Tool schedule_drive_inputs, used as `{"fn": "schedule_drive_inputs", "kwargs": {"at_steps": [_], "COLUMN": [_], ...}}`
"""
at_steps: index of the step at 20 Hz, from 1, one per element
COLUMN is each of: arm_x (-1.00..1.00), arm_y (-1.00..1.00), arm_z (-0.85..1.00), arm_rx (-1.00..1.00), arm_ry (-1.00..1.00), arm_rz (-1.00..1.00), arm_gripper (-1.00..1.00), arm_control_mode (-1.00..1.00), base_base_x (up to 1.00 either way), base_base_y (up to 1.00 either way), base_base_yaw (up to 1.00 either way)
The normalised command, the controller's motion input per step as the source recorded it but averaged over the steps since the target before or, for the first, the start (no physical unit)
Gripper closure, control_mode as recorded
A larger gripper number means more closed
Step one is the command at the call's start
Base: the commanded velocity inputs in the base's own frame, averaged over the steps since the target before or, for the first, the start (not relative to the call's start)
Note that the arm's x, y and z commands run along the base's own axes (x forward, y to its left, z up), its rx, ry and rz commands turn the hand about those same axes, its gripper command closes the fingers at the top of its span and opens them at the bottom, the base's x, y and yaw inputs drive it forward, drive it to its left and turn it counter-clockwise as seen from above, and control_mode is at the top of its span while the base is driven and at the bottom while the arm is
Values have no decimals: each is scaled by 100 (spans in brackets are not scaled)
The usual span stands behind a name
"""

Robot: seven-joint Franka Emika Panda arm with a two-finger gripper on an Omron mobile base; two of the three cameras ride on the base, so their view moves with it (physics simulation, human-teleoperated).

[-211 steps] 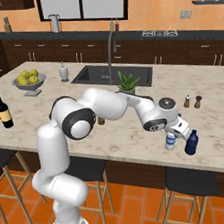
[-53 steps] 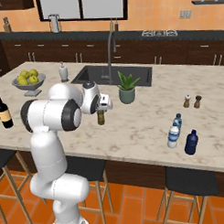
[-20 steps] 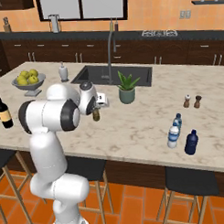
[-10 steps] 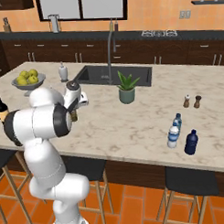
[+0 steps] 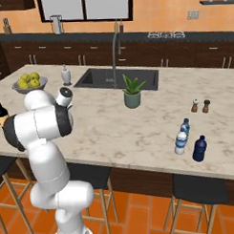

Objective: Move the plastic bottles in the middle to the plastics group, and the glass bottles in the middle to the glass group.

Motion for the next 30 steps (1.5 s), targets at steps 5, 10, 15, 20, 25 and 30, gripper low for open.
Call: {"fn": "schedule_drive_inputs", "kwargs": {"at_steps": [5,10,15,20,25,30], "arm_x": [-4,-11,-1,1,10,1], "arm_y": [100,100,70,40,30,17], "arm_z": [-1,4,7,0,0,0], "arm_rx": [-1,-8,-7,0,0,0], "arm_ry": [-3,-2,-1,-2,0,3], "arm_rz": [34,14,1,0,0,2], "arm_gripper": [100,100,100,100,100,100], "arm_control_mode": [-100,-100,-100,-100,-100,-100], "base_base_x": [0,0,0,0,0,0], "base_base_y": [0,0,0,0,0,0], "base_base_yaw": [0,0,0,0,0,0]}}
